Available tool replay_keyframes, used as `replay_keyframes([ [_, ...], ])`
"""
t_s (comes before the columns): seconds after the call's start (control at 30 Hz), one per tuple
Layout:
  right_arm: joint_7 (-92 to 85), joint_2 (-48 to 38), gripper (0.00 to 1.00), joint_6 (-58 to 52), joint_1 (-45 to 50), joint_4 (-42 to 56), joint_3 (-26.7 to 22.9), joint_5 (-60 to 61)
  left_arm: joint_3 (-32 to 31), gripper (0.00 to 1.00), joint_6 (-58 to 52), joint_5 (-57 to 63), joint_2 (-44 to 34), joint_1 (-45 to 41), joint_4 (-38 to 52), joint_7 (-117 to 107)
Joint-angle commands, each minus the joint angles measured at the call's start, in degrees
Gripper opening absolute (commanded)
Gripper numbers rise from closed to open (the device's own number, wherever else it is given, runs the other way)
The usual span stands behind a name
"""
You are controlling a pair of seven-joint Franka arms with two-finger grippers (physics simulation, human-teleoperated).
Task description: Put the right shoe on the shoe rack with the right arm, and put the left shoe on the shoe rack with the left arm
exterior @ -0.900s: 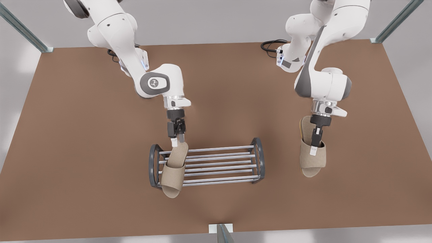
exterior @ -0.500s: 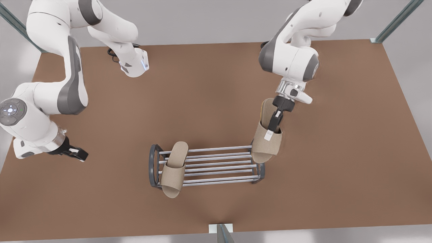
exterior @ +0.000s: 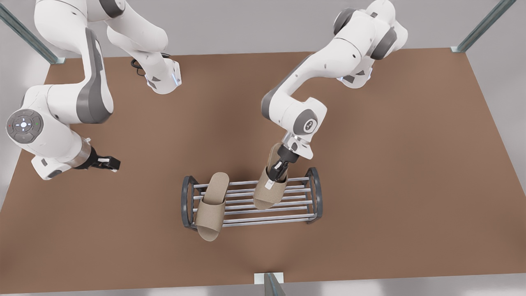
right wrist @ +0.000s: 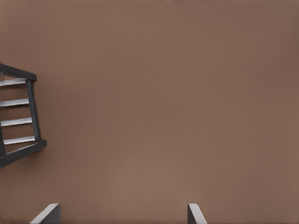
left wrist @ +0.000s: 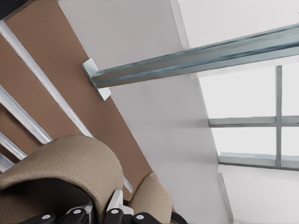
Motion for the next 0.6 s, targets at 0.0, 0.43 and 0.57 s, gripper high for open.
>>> replay_keyframes([
  [0.0,-7.54,2.27,1.0,0.64,-0.02,0.59,0.05,1.94,0.72,0.22,-6.57,1.11,0.86,-0.29,0.14,-9.18],
  [0.43,-6.66,-0.97,1.0,2.4,-1.69,1.2,-0.57,1.76,1.51,1.0,-7.18,0.68,1.22,-0.29,0.32,-9.53],
  [0.57,-6.74,-0.8,1.0,2.05,-2.31,1.29,-0.57,1.77,1.51,1.0,-6.74,-0.03,-4.75,1.2,-2.14,-12.26],
])
